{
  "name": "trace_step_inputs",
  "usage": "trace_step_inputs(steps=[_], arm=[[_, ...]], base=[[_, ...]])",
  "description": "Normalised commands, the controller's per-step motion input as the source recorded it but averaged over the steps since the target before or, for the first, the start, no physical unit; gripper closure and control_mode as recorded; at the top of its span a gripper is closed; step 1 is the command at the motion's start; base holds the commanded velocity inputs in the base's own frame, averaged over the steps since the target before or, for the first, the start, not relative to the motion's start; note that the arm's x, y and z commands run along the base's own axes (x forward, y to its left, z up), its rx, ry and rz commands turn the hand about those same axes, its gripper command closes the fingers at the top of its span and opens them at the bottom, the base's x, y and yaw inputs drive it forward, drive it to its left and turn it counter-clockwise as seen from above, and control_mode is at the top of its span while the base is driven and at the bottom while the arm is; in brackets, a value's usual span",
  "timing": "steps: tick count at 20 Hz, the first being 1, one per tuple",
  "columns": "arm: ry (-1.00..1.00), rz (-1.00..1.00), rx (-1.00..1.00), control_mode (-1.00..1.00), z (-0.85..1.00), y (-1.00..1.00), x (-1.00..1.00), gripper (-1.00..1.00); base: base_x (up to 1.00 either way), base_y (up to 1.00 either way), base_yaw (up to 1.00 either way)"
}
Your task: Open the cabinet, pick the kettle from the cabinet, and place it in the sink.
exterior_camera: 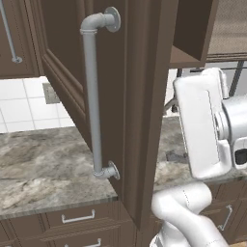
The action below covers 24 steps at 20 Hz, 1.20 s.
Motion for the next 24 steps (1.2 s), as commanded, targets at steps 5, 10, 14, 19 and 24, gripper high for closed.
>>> trace_step_inputs(steps=[5, 10, 14, 19, 24], arm=[[-0.31, 0.04, -0.20, -1.00, 0.07, -0.35, 0.10, -1.00], [-0.11, 0.00, -0.29, -1.00, 0.10, -0.28, 0.19, -1.00], [-0.21, 0.00, -0.35, -1.00, 0.05, -0.24, 0.17, -1.00], [-0.32, 0.00, -0.32, -1.00, 0.01, -0.25, 0.17, -1.00], [-0.42, 0.00, -0.29, -1.00, 0.00, -0.22, 0.23, -1.00]], base=[[0.00, 0.00, 0.00], [0.00, 0.00, 0.00], [0.00, 0.00, 0.00], [0.00, 0.00, 0.00], [0.00, 0.00, 0.00]])
